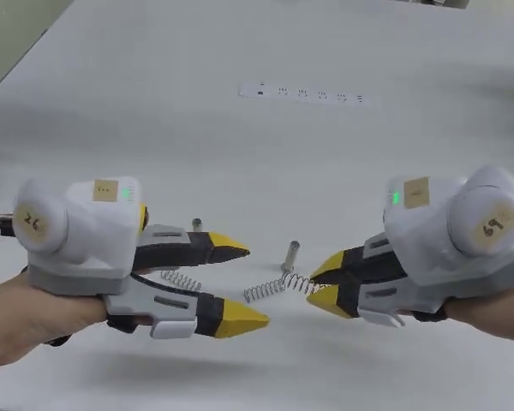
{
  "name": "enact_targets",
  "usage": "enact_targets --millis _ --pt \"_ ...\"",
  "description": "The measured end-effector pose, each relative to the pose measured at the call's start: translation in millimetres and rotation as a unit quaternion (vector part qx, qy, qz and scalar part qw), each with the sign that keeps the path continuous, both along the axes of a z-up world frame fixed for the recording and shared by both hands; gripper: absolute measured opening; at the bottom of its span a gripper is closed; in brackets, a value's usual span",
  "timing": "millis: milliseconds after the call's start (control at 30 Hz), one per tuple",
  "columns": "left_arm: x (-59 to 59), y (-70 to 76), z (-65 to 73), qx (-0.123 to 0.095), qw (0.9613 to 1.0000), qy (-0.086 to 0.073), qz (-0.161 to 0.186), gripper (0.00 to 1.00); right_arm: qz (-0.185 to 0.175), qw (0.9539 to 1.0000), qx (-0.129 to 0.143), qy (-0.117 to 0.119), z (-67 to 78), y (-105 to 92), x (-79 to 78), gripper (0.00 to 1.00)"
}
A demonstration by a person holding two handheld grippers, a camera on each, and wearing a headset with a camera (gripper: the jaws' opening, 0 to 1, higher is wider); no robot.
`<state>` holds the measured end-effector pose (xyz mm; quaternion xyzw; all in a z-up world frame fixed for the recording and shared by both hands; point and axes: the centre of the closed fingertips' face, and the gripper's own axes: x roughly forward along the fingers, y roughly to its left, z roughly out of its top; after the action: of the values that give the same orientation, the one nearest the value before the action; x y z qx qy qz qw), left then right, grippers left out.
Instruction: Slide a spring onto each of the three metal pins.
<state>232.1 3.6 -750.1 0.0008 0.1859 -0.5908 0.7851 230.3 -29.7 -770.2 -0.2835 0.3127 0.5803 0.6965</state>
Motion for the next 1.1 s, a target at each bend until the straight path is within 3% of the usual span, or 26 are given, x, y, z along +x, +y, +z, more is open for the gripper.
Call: enact_targets --millis 233,433,633,1100 --pt "-0.9 -10.7 -6.7 0.016 0.9996 -0.009 -0.021 0.37 0.031 0.9994 -0.013 -0.013 -3.4 0.7 -4.5 0.08" --pt "0.6 -18.5 -0.2 0.003 0.9995 -0.014 -0.028 0.31 0.041 0.9990 0.001 -0.018 1.7 6.5 -5.9 0.08" --pt "-0.5 -20.4 -0.5 0.006 0.9991 -0.021 -0.036 0.24 0.053 0.9981 0.020 -0.024 7.4 8.0 -9.0 0.08" --pt "-6.7 -28.8 2.3 -0.002 0.9983 -0.024 -0.052 0.08 0.086 0.9952 0.020 -0.042 11.9 9.1 -13.2 0.08"
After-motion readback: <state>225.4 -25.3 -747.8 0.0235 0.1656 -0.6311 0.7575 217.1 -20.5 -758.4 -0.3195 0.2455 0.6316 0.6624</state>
